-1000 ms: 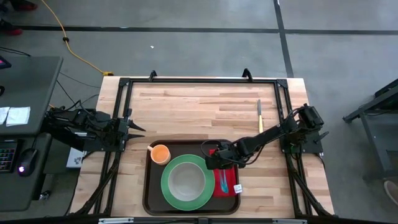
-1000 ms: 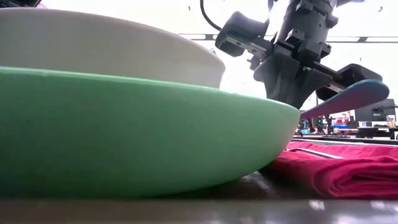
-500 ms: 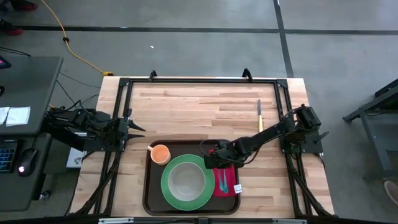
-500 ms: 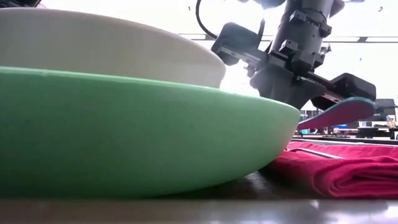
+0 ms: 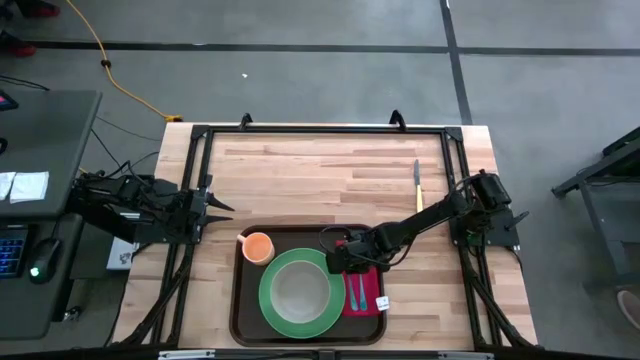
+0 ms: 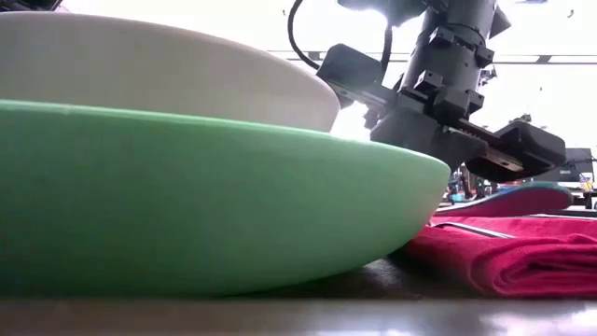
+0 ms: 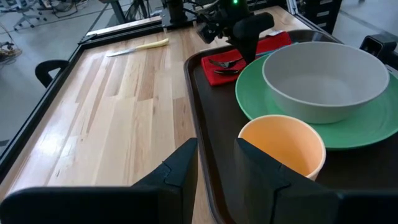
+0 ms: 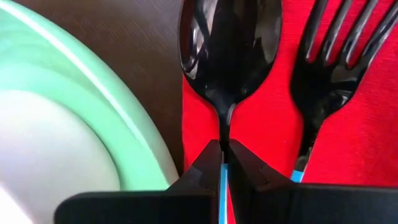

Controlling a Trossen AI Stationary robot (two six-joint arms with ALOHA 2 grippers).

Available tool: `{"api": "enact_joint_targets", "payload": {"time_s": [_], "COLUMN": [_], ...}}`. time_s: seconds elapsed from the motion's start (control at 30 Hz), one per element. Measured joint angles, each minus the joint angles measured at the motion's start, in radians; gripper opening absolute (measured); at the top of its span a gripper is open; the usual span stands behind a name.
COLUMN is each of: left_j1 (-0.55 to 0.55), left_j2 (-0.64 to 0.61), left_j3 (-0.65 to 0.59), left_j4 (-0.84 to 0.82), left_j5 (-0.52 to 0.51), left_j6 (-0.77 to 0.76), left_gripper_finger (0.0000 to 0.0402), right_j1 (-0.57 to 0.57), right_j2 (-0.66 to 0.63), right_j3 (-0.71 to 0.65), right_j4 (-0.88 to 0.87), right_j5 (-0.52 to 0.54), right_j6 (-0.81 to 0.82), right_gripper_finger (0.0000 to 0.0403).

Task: Set up tray
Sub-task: Put the blue spoon on the red napkin

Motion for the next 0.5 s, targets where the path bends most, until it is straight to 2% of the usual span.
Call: {"api": "enact_joint_targets", "payload": {"time_s": [0.5], "left_j1": [0.0], "left_j2": [0.0], "left_j3": [0.0], "left_j4": [0.0], "left_j5": [0.0], "left_j6": [0.0], "left_gripper_finger": [0.0136], "right_j1": [0.0], "right_j2": [0.001], "right_j3": [0.0], "right_j4": [-0.003], "right_j5": [0.006], "right_j6": [0.0], "right_gripper_finger": [0.0]}}
